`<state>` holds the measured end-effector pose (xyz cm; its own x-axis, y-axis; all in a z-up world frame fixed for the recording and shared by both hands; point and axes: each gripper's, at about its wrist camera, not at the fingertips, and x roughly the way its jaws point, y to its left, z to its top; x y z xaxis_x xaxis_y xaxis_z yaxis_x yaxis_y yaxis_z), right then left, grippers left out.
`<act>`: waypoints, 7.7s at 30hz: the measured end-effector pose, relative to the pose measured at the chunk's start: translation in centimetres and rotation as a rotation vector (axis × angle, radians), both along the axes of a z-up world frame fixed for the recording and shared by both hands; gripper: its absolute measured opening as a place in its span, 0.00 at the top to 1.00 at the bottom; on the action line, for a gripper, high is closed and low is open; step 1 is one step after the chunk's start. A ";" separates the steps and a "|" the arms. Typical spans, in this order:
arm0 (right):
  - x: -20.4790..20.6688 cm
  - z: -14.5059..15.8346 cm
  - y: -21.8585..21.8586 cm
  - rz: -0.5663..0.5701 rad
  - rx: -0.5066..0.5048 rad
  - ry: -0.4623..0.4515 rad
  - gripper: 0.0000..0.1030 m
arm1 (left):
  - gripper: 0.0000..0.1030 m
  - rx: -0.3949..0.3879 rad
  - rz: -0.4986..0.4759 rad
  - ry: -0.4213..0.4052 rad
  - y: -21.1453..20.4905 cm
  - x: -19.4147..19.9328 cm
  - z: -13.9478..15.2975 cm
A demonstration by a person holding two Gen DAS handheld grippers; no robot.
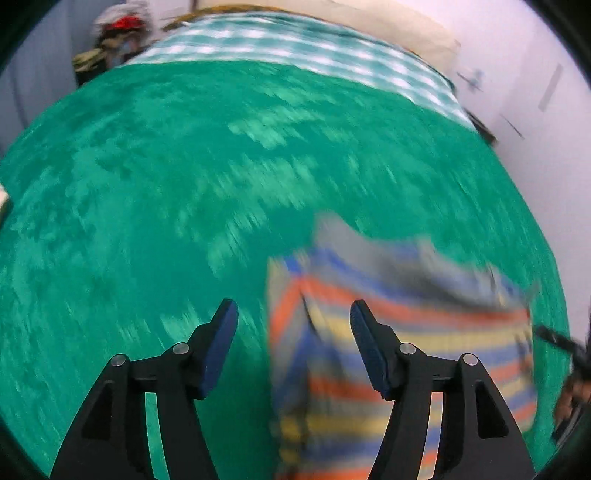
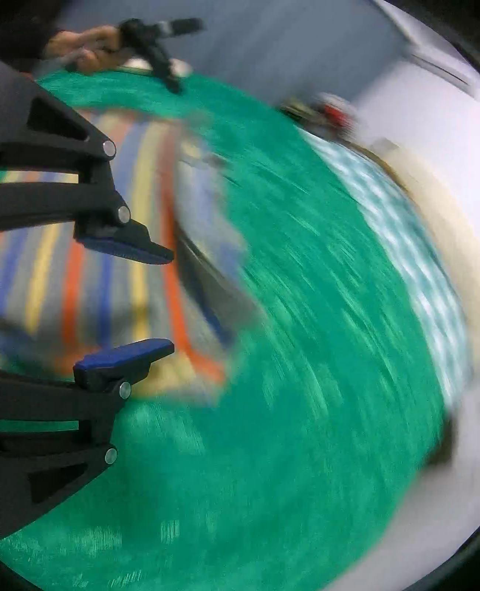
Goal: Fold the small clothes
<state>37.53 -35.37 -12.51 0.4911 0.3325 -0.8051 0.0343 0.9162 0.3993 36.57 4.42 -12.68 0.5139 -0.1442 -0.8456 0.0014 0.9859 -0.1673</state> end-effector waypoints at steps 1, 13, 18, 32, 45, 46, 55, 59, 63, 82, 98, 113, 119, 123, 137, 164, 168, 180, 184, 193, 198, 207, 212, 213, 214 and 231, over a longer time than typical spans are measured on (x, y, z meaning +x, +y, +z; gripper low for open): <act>0.4 -0.4 1.4 0.054 0.008 0.041 0.58 | 0.36 0.011 -0.030 0.015 -0.7 -0.4 -0.5; -7.0 0.5 4.3 0.099 -0.237 0.014 0.71 | 0.34 0.188 -0.185 -0.044 -3.5 -9.6 -1.5; -9.3 -2.8 7.4 0.186 -0.225 0.082 0.66 | 0.27 0.322 -0.238 0.067 -6.3 -10.4 -5.9; -19.7 -2.0 4.3 0.000 -0.240 0.005 0.52 | 0.23 0.336 -0.183 -0.026 -5.7 -22.2 -3.8; -21.5 -0.6 4.3 0.013 -0.246 -0.021 0.44 | 0.23 0.371 -0.289 -0.078 -9.9 -25.0 -2.5; -21.4 -0.4 4.2 0.015 -0.244 -0.025 0.44 | 0.22 0.371 -0.291 -0.078 -10.0 -25.1 -2.4; -20.2 -0.8 2.5 0.005 -0.209 -0.022 0.44 | 0.23 0.396 -0.348 -0.095 -12.9 -24.2 -2.5; -17.8 -0.2 0.9 0.014 -0.229 -0.037 0.44 | 0.23 0.404 -0.417 -0.132 -16.0 -22.5 -1.9; -13.3 1.6 -2.3 -0.006 -0.183 -0.081 0.43 | 0.22 0.418 -0.509 -0.188 -20.7 -20.4 -1.6; 5.0 -4.1 -5.8 -0.004 0.137 0.121 0.93 | 0.92 0.265 -0.597 -0.161 -31.9 -14.1 -2.9; 8.2 3.4 23.5 0.360 0.025 -0.054 0.93 | 0.91 -0.034 -0.004 -0.029 -4.7 -12.9 -0.2; 5.7 4.2 22.6 0.284 -0.025 -0.168 0.71 | 0.50 -0.005 0.098 -0.042 3.2 -14.8 0.5; -3.6 1.9 21.6 0.494 -0.101 -0.131 0.71 | 0.49 0.070 -0.046 -0.045 0.1 -14.2 -1.6; -6.7 -4.3 22.7 0.571 -0.222 0.022 0.72 | 0.65 0.099 -0.103 0.095 0.3 -13.2 -3.9; 9.9 -1.0 21.2 0.345 -0.154 -0.019 0.81 | 0.93 0.168 -0.090 0.109 -0.5 6.3 -4.6; -12.9 1.4 21.6 0.292 -0.396 -0.085 0.29 | 0.14 0.185 -0.003 -0.024 3.1 -10.0 -0.3; -14.2 3.5 22.3 0.247 -0.467 -0.117 0.29 | 0.13 0.197 -0.016 -0.045 2.2 -11.1 0.5; -13.8 5.6 23.4 0.244 -0.565 -0.163 0.29 | 0.13 0.223 -0.061 -0.018 0.8 -11.2 0.5; -12.0 4.4 22.7 0.261 -0.465 -0.156 0.25 | 0.07 0.175 -0.073 0.021 1.9 -7.4 -1.0; -1.6 -2.2 17.1 0.130 0.005 -0.020 0.23 | 0.07 0.038 -0.075 0.130 2.7 1.2 -5.1; 1.5 -4.7 19.1 0.160 0.063 0.013 0.59 | 0.78 -0.014 -0.114 0.165 0.4 3.0 -6.0; -1.4 3.2 22.6 0.208 -0.100 -0.211 0.79 | 0.85 0.008 -0.124 -0.073 0.3 -0.9 2.7; -1.5 3.0 22.4 0.172 -0.126 -0.158 0.43 | 0.40 0.145 -0.066 -0.009 0.6 -1.6 1.2; -1.9 2.4 21.9 0.142 -0.174 -0.133 0.18 | 0.37 0.171 -0.056 -0.010 0.7 -2.4 0.9; -2.4 2.3 21.5 0.132 -0.190 -0.133 0.16 | 0.37 0.193 -0.055 -0.018 1.0 -4.0 0.8; -23.8 10.4 22.6 0.169 -0.385 -0.136 0.01 | 0.04 0.116 -0.032 0.060 0.4 -24.8 6.7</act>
